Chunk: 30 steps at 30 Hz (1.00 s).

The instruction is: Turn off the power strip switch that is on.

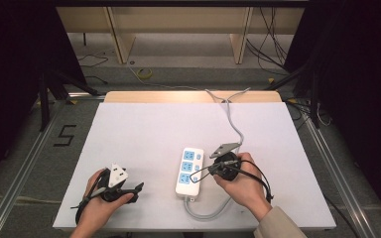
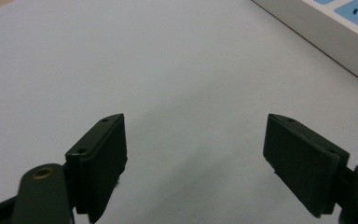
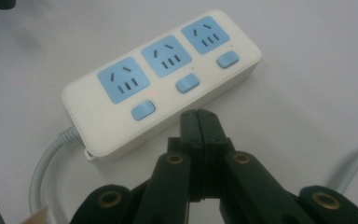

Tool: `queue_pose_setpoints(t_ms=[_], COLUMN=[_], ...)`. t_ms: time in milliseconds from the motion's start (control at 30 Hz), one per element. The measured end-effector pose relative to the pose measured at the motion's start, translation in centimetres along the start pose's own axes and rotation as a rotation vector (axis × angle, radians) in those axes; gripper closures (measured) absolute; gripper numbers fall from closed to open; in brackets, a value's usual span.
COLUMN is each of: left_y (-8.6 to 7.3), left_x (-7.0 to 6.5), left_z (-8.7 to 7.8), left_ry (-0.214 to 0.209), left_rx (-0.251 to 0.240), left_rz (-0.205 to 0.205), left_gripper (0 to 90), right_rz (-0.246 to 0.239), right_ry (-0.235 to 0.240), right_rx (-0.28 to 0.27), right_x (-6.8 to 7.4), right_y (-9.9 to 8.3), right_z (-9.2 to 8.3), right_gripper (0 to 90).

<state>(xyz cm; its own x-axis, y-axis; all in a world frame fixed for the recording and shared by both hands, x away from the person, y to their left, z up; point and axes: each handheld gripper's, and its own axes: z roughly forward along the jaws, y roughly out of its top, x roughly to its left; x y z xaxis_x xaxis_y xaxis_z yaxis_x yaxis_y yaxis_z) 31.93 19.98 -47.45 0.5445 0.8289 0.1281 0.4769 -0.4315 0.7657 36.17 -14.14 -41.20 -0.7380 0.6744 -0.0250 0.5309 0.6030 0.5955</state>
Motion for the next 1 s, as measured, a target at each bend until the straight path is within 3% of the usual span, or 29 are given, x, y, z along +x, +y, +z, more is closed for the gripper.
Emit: queue_pose_setpoints(t_ms=[1000], left_y=[0.06], left_x=[-0.16], left_z=[0.01], left_ry=[-0.002], left_rx=[0.000], left_rz=[0.006], left_gripper=[21.4], right_rz=[-0.025], right_ry=[0.018], right_rx=[0.021], right_x=[0.82], right_y=[0.89], right_z=[0.61], right_gripper=[90.0])
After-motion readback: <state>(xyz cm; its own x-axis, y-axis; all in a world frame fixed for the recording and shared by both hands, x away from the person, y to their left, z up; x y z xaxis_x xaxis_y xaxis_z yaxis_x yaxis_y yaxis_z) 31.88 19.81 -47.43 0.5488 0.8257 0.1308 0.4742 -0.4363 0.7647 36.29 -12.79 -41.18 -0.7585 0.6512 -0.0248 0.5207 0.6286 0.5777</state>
